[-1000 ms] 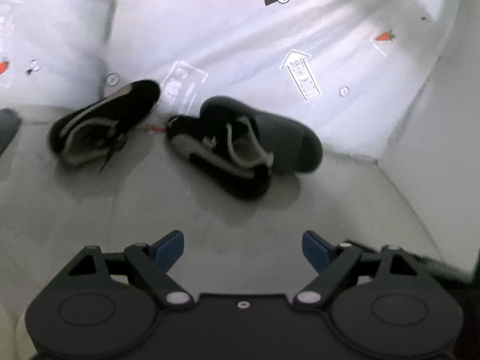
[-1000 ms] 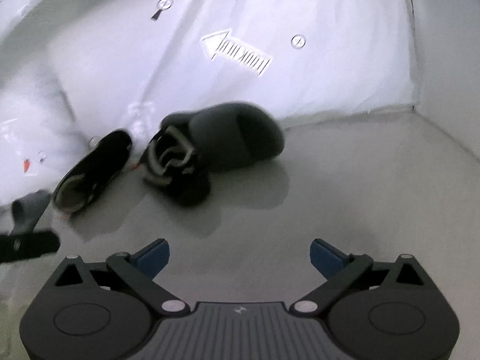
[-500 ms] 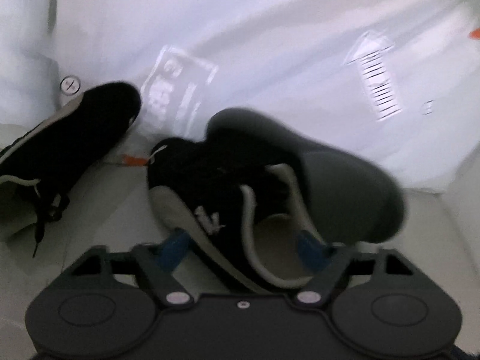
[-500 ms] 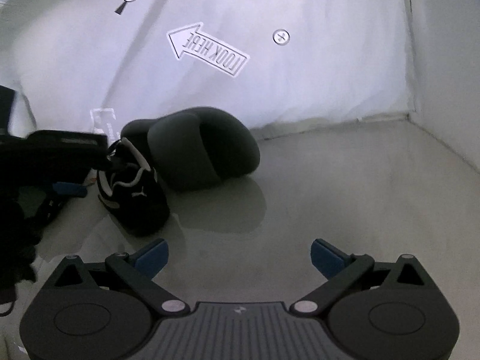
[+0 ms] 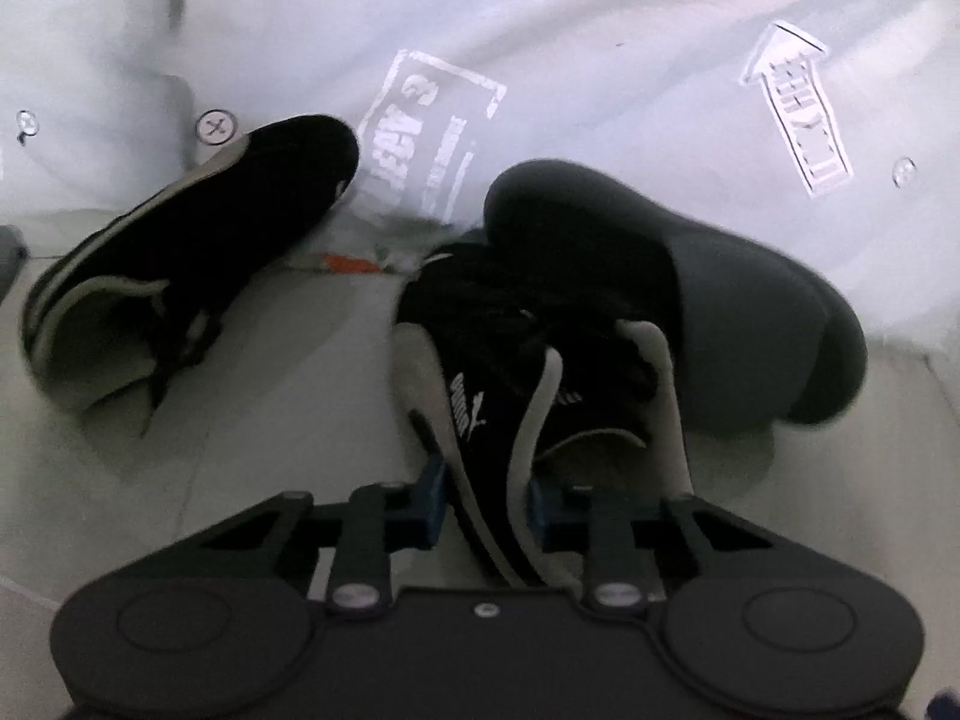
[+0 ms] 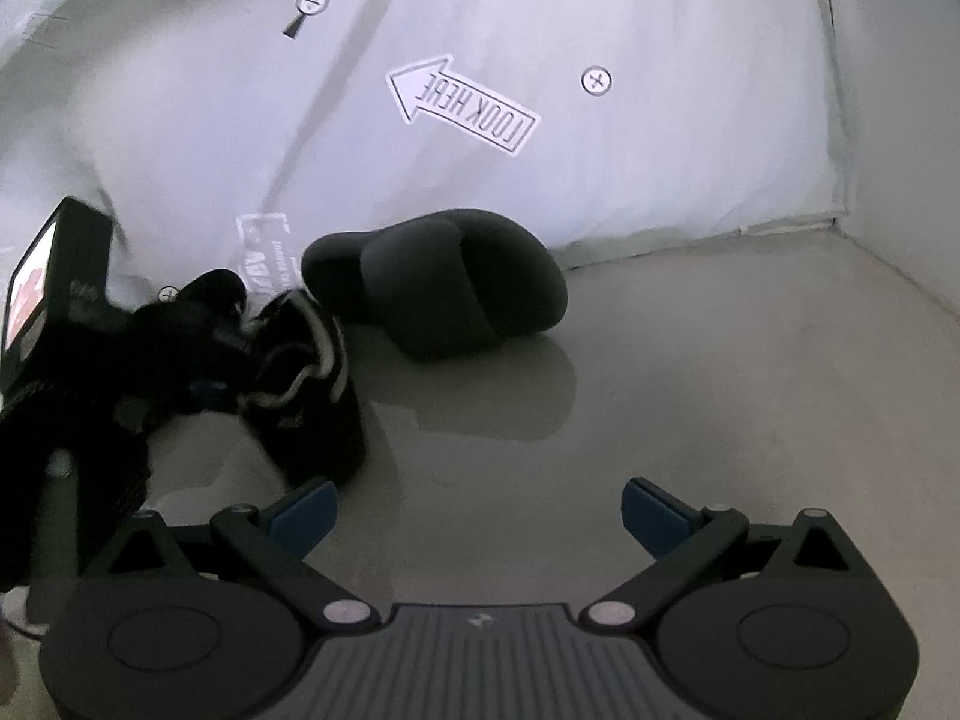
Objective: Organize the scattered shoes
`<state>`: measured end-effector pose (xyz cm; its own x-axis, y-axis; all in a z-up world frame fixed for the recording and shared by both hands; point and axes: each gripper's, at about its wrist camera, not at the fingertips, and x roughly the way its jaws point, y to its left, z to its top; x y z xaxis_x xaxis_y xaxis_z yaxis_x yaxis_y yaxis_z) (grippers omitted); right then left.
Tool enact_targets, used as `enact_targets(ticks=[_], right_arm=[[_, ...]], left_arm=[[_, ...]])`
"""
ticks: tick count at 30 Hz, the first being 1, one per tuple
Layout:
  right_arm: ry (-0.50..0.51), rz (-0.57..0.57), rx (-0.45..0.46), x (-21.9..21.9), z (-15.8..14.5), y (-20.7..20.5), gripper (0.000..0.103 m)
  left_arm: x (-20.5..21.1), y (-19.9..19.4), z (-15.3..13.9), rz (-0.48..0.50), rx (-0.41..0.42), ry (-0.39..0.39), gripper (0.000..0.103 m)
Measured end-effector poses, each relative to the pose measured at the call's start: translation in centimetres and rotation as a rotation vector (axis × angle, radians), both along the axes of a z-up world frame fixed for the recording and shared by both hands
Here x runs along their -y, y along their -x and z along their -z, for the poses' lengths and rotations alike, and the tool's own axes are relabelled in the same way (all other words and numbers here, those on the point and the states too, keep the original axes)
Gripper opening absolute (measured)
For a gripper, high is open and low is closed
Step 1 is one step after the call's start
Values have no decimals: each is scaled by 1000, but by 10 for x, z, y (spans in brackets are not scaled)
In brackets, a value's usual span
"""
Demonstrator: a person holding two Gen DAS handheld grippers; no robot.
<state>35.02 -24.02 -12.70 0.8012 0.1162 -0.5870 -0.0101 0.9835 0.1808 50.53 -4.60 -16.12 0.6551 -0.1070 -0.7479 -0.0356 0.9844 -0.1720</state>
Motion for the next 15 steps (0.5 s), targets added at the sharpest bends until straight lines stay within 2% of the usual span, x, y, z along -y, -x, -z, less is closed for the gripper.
enact_targets(ticks=[9, 15], right_arm=[[28, -8, -4, -5, -11, 65, 101], [50, -34, 6, -5, -15, 110, 101]], left_arm=[[-19, 112, -11, 45, -2, 7, 18], [-22, 165, -19, 54, 3, 6, 18]])
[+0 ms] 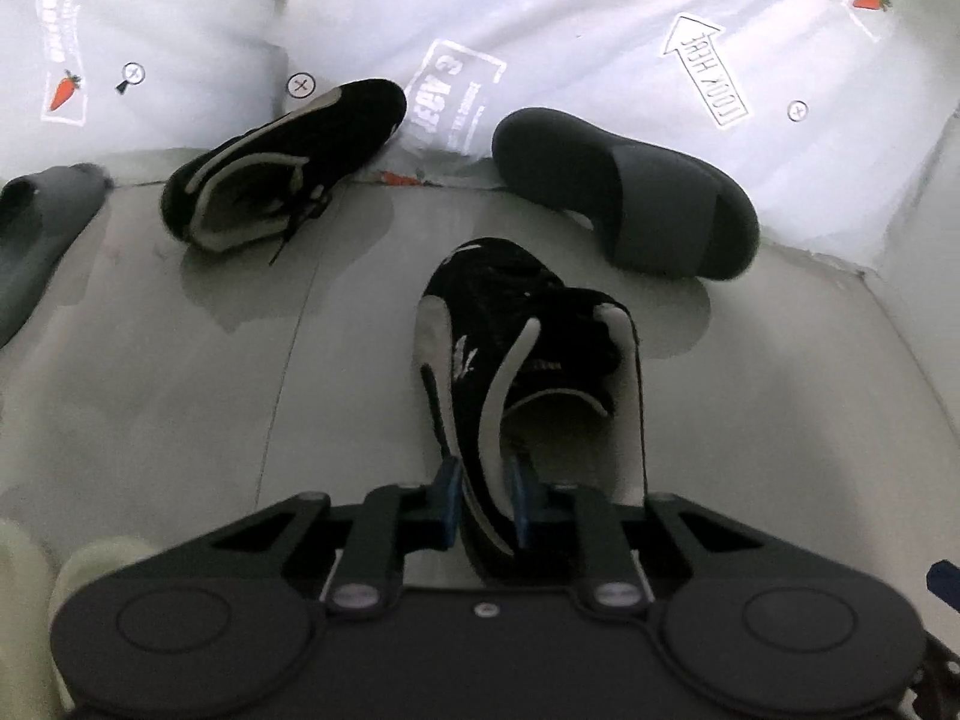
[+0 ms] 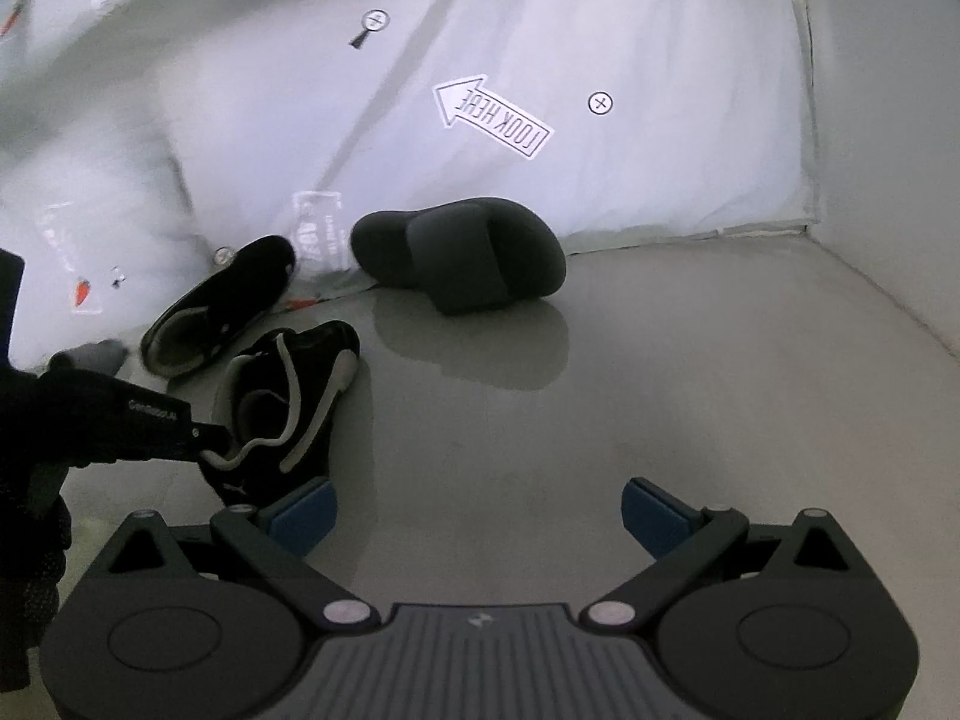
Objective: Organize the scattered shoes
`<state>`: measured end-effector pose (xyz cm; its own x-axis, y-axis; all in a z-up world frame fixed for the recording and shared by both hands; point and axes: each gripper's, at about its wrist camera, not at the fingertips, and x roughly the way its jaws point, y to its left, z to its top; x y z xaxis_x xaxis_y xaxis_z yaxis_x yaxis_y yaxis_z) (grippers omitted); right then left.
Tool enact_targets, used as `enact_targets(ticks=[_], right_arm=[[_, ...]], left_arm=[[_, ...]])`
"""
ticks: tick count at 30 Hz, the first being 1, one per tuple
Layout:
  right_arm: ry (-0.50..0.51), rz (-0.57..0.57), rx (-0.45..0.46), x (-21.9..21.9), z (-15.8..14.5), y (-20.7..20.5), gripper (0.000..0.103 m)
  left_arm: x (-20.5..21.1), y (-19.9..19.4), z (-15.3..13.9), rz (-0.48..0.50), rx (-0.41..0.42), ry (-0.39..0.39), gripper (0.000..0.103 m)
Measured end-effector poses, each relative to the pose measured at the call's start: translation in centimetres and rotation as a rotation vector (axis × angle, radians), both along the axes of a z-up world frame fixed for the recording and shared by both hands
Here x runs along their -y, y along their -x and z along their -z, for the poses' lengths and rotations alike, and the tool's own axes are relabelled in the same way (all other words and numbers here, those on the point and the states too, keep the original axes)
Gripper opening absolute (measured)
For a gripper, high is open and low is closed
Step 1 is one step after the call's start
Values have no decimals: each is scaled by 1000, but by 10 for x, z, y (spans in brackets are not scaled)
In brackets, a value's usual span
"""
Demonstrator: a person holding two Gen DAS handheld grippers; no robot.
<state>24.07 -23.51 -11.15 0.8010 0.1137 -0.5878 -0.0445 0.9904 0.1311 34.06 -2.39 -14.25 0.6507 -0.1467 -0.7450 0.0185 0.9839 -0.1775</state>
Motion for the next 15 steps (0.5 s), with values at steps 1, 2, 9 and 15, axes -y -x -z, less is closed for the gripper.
enact_targets(ticks=[1, 2, 9, 15], right_arm=[[5, -1, 2, 0, -1, 6, 101], [10, -1, 5, 1, -2, 12, 101], [10, 7, -5, 5, -4, 43, 101], [37, -12, -32, 7, -1, 63, 101]], left_arm=[[0, 5, -2, 3, 5, -4, 18], [1, 12, -4, 7, 10, -9, 18], [-6, 72, 23, 29, -140, 59, 15], [-15, 73, 7, -13, -49, 190, 32]])
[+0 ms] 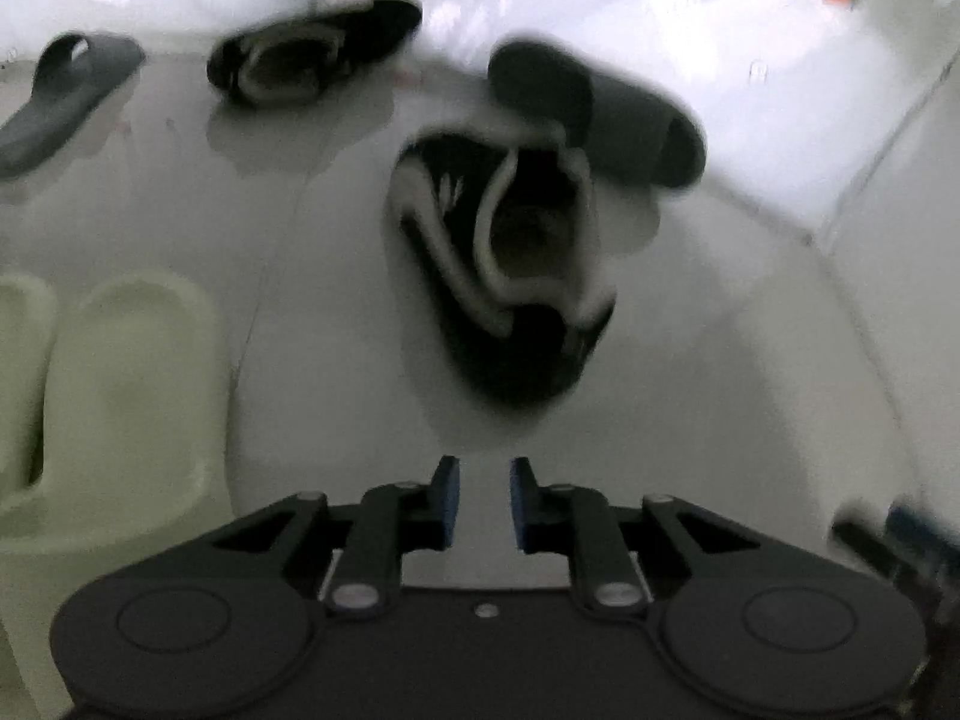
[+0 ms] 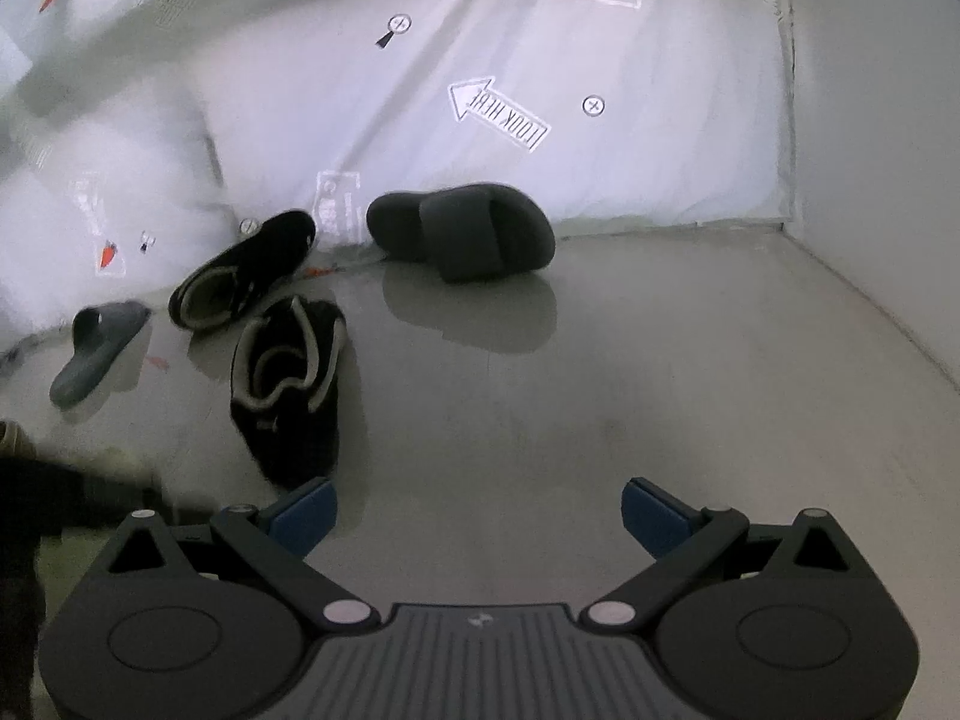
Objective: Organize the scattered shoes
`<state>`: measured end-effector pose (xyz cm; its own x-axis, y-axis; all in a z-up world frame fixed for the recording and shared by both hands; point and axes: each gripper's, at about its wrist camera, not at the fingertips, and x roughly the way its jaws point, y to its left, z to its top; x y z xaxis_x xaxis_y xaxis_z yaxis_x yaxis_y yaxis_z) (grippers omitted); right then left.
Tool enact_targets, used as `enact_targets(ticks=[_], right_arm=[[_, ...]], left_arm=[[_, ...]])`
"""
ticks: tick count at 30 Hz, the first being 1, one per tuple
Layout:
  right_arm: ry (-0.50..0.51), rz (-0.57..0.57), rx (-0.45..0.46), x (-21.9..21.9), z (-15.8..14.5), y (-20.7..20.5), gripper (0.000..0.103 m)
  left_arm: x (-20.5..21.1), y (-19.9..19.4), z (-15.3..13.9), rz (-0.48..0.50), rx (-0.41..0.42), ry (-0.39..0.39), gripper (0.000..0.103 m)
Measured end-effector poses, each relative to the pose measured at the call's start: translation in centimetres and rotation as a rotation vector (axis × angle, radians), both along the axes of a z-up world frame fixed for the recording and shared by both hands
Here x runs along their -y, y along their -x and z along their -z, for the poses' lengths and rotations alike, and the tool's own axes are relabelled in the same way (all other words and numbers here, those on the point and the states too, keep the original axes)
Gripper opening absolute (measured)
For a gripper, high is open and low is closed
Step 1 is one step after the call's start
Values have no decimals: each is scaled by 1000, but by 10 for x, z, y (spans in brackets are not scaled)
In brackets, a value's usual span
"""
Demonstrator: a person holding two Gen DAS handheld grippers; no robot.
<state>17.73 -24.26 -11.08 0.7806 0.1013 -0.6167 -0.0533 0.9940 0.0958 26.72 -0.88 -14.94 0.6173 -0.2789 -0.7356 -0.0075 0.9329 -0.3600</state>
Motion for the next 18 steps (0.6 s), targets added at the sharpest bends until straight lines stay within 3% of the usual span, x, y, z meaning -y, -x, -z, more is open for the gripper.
enact_targets(ticks=[1, 2, 5, 9, 18], right_arm=[[4, -2, -1, 1, 0, 2, 101], [8, -2, -1, 3, 0, 4, 101], [14, 13, 12, 9, -2, 5, 101], [10, 45, 21, 18, -3, -5, 101], [2, 70, 52, 19, -2, -52, 101]], left_arm=[[-1, -5, -6, -12, 25, 21, 43], [-2, -13, -14, -29, 61, 49, 46], [3, -31, -24, -47, 90, 35, 46], [9, -65, -17, -78, 47, -18, 46], [11, -106, 32, -58, -83, -140, 48]])
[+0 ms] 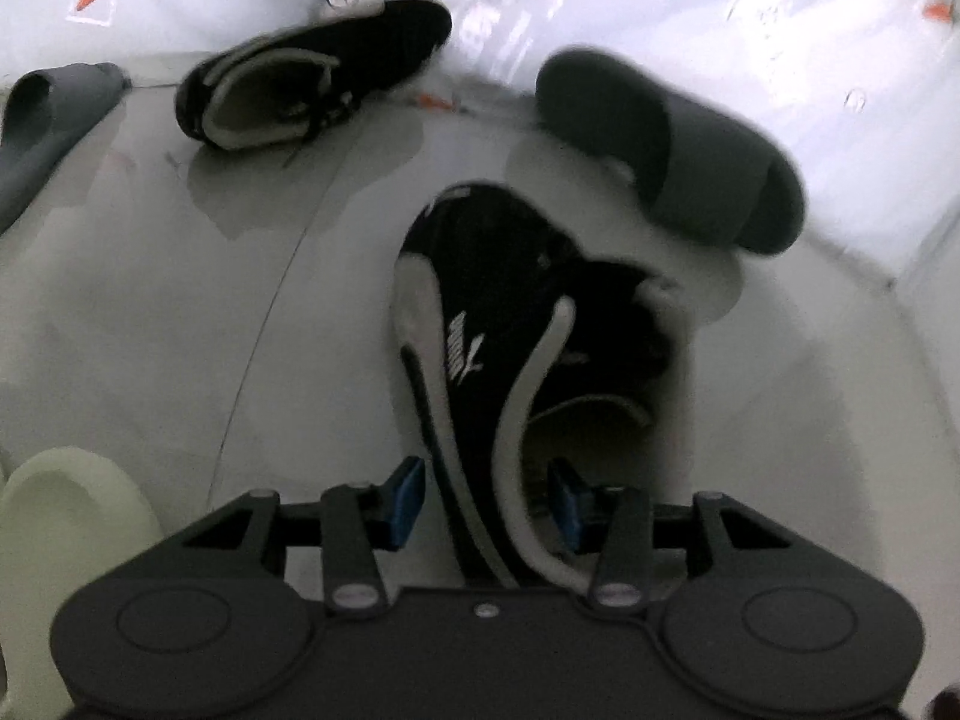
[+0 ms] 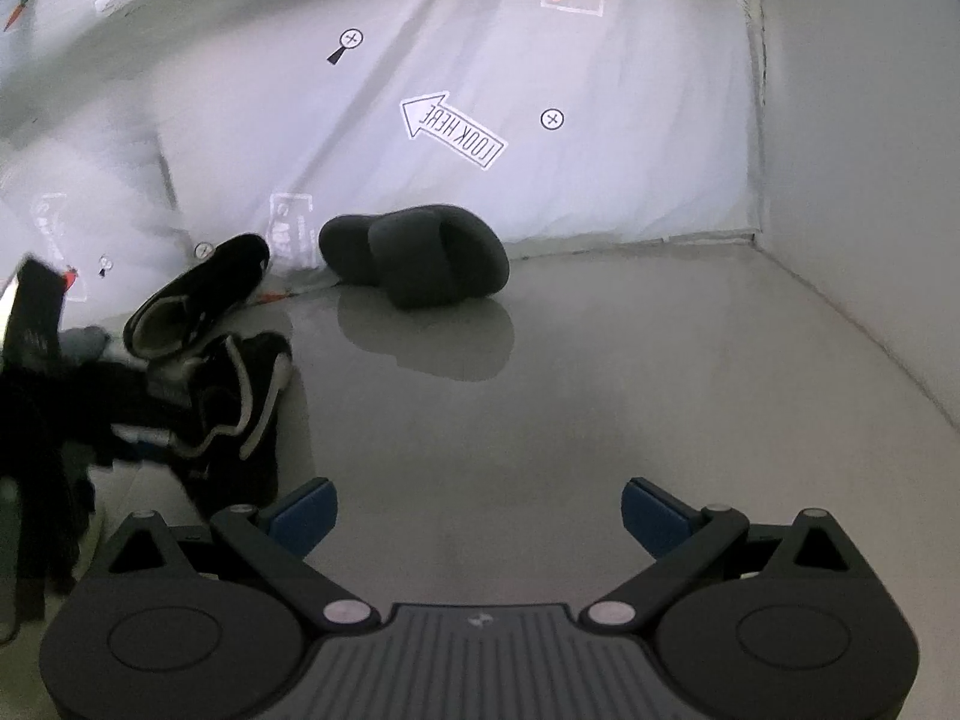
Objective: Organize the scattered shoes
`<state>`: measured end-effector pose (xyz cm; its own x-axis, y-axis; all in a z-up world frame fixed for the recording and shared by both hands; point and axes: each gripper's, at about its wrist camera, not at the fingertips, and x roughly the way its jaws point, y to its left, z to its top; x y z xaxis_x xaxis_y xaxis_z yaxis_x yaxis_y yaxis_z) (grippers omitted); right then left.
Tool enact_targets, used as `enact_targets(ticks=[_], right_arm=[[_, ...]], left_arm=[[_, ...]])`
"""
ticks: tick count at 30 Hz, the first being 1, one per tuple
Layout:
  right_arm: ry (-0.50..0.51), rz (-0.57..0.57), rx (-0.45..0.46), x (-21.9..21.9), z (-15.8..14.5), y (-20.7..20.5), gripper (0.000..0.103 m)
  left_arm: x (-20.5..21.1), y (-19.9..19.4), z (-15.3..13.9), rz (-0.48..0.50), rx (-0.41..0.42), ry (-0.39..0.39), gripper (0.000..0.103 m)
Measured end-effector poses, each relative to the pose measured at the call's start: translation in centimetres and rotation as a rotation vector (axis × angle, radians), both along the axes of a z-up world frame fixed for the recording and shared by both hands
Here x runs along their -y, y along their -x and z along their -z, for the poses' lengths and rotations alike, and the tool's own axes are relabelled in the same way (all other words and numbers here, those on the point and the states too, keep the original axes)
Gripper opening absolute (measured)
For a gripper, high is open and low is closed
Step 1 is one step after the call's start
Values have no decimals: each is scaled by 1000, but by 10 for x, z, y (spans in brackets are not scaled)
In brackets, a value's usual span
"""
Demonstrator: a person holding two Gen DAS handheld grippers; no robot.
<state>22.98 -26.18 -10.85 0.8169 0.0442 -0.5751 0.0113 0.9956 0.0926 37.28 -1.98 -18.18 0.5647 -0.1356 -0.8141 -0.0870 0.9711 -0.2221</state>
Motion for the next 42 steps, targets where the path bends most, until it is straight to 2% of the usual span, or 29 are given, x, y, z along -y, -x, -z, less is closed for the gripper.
enact_targets(ticks=[2, 6, 12, 17, 27, 35, 39, 42], right_arm=[[-2, 1, 2, -1, 0, -9, 101], [-4, 2, -8, -2, 0, -15, 101], [6, -43, -57, -8, 11, 7, 101], [25, -99, -76, -15, 15, 35, 101], [4, -184, -129, -7, 23, 63, 101], [-16, -218, -169, -4, 32, 62, 101], [-31, -228, -162, -12, 31, 56, 101], [-28, -238, -135, -20, 25, 51, 101]], left_arm=[[-6, 0, 4, 4, 23, 31, 47], [-13, 12, 4, -1, 19, 79, 34], [-10, 38, -1, -8, 7, 51, 33], [-11, 77, -2, 2, 1, 35, 34], [-4, 167, -7, -5, -42, -4, 34], [0, 214, -11, -13, -70, -28, 34], [3, 220, -16, 40, -78, -70, 36], [3, 225, -33, 127, -45, -132, 46]])
